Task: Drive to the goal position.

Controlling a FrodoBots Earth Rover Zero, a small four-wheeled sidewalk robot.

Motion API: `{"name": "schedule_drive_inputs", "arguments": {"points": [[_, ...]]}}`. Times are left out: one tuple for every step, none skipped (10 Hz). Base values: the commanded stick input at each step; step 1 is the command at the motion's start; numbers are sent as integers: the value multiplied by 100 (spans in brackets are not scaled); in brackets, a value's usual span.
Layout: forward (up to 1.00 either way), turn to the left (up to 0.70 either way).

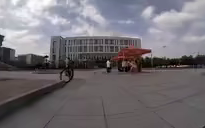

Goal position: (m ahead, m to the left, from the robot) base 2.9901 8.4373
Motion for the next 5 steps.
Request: {"name": "schedule_drive_inputs", "arguments": {"points": [[100, 2], [100, 2], [100, 2], [100, 2], [100, 2]]}}
